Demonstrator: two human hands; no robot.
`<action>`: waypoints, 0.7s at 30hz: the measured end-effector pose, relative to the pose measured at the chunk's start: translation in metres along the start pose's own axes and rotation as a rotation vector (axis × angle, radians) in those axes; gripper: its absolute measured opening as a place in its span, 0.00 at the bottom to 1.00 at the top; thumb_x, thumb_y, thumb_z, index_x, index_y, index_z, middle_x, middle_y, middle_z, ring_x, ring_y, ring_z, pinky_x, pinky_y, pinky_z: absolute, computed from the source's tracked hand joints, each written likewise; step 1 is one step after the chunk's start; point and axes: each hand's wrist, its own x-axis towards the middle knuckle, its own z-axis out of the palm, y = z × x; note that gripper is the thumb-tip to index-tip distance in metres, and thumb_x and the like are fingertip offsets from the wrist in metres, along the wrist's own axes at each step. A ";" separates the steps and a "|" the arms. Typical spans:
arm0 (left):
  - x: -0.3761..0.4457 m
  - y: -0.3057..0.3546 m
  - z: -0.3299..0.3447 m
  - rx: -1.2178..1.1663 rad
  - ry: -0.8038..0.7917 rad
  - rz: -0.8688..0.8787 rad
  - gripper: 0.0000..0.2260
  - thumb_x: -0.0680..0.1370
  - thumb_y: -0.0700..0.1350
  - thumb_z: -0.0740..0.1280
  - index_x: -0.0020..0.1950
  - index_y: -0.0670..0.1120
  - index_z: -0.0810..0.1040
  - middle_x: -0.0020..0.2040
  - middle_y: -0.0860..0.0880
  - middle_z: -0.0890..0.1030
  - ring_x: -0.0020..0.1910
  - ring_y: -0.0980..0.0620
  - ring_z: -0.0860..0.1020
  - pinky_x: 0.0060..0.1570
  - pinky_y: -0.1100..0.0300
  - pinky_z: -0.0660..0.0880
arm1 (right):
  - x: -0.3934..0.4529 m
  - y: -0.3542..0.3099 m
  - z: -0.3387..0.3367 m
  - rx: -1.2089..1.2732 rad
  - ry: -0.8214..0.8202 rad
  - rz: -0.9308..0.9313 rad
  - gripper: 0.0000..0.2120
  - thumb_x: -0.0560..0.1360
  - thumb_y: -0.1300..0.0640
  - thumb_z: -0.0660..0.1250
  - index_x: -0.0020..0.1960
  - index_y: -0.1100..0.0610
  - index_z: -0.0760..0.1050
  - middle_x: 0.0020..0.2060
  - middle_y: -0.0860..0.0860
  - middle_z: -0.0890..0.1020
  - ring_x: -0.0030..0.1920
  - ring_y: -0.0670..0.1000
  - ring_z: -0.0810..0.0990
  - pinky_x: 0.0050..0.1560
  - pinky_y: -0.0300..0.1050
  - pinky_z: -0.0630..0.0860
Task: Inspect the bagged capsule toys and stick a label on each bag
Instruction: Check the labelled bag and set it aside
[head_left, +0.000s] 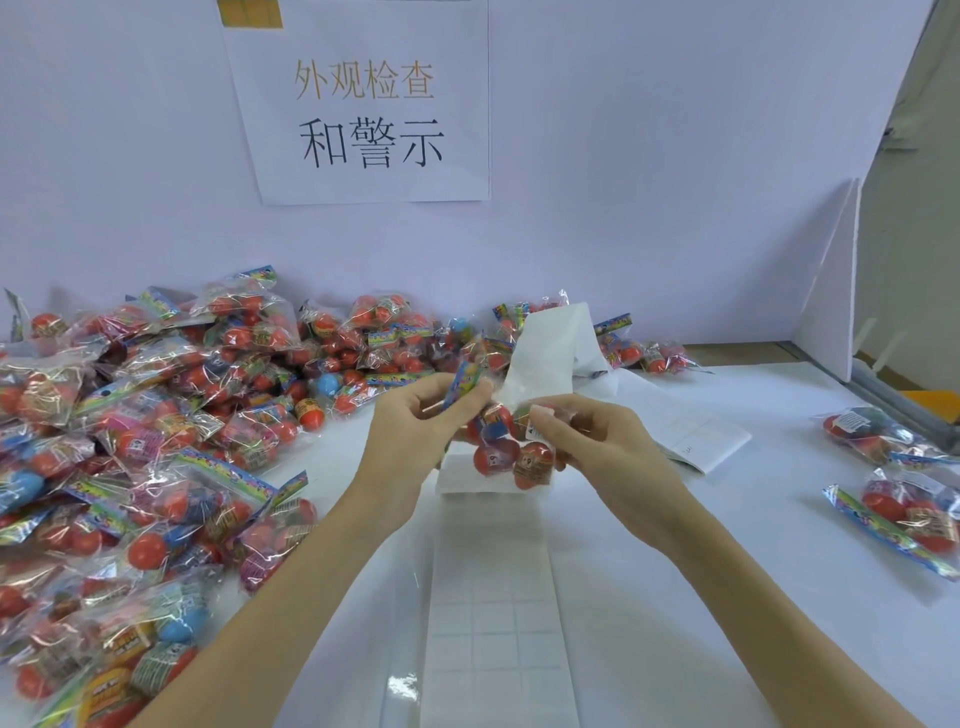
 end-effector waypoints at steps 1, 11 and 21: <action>0.001 -0.002 -0.001 0.025 0.001 -0.012 0.08 0.76 0.47 0.76 0.53 0.45 0.87 0.45 0.47 0.88 0.42 0.51 0.85 0.39 0.59 0.80 | 0.000 0.000 0.001 0.056 0.010 0.016 0.17 0.76 0.43 0.74 0.56 0.54 0.87 0.45 0.63 0.81 0.42 0.53 0.74 0.49 0.50 0.72; 0.004 -0.010 -0.001 -0.023 0.176 0.077 0.05 0.80 0.48 0.73 0.49 0.48 0.87 0.46 0.50 0.88 0.44 0.54 0.84 0.47 0.58 0.79 | -0.003 -0.002 0.008 0.127 -0.143 0.109 0.18 0.81 0.42 0.67 0.58 0.56 0.84 0.50 0.57 0.87 0.49 0.55 0.86 0.44 0.42 0.79; 0.007 -0.011 -0.007 0.328 0.230 0.294 0.08 0.82 0.51 0.69 0.48 0.50 0.85 0.39 0.47 0.82 0.39 0.43 0.77 0.39 0.50 0.76 | -0.005 -0.002 0.006 0.010 -0.263 0.113 0.10 0.80 0.49 0.72 0.55 0.55 0.82 0.43 0.57 0.88 0.38 0.51 0.82 0.34 0.37 0.73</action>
